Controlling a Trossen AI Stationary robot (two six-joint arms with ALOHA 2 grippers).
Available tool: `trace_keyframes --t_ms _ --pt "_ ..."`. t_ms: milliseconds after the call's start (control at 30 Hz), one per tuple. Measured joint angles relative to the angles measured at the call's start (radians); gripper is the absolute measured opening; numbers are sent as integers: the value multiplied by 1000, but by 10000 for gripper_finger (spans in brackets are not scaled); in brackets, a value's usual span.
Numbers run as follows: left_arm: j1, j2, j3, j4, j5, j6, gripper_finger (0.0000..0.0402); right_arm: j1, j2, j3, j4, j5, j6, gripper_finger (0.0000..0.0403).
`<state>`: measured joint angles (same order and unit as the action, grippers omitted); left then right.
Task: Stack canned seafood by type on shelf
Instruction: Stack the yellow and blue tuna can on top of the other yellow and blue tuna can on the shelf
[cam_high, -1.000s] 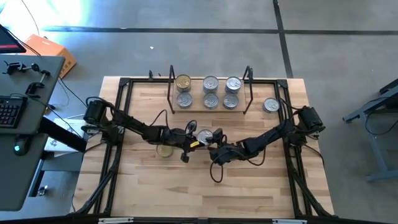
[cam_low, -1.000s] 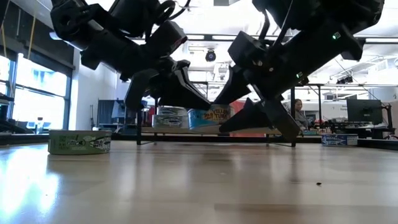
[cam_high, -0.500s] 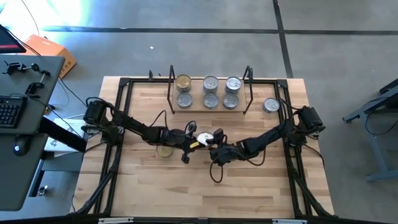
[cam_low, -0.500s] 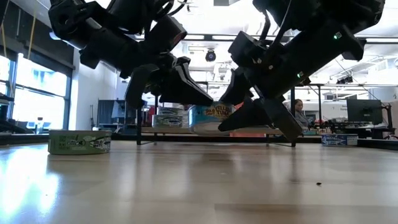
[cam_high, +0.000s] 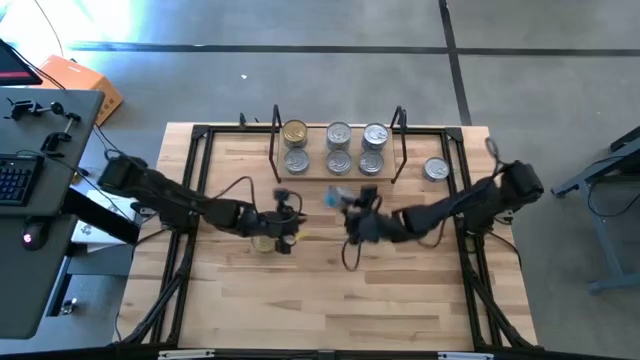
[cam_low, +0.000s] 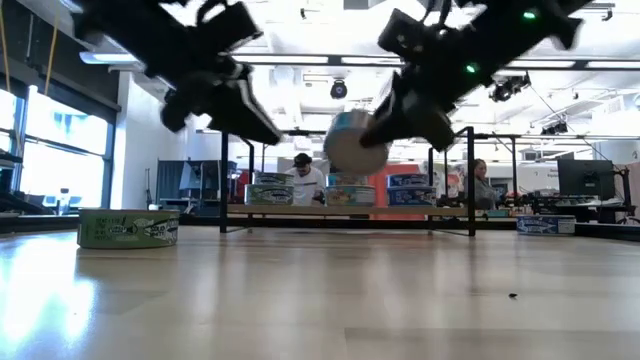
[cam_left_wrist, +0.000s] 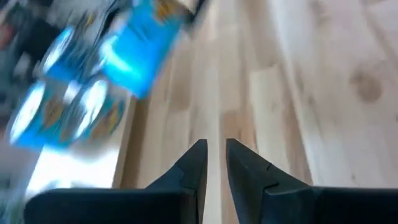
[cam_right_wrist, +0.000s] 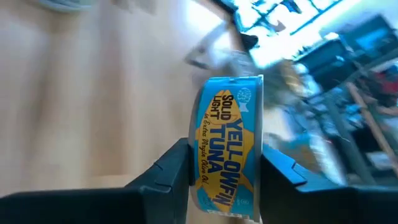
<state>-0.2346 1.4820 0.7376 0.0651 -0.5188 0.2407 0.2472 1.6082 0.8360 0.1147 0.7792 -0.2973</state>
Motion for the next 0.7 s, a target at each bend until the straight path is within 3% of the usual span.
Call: trace_keyframes --t_ms 167,267,367,567,700 --pt "-31 -110 -5 -292 -118 -304 47 -167 -45 1 44 -36 -158 117" --pt "-75 -150 -5 -466 -206 -459 41 -257 -23 1 92 -134 -293 117" --pt "-135 -181 -6 -614 -293 -581 34 -326 16 1 100 -146 -372 117" --pt "-234 -198 -6 -711 -417 -708 24 -406 77 1 146 -175 -429 117" --pt "-261 -198 -6 -692 -437 -711 23 -415 88 1 160 -152 -444 159"
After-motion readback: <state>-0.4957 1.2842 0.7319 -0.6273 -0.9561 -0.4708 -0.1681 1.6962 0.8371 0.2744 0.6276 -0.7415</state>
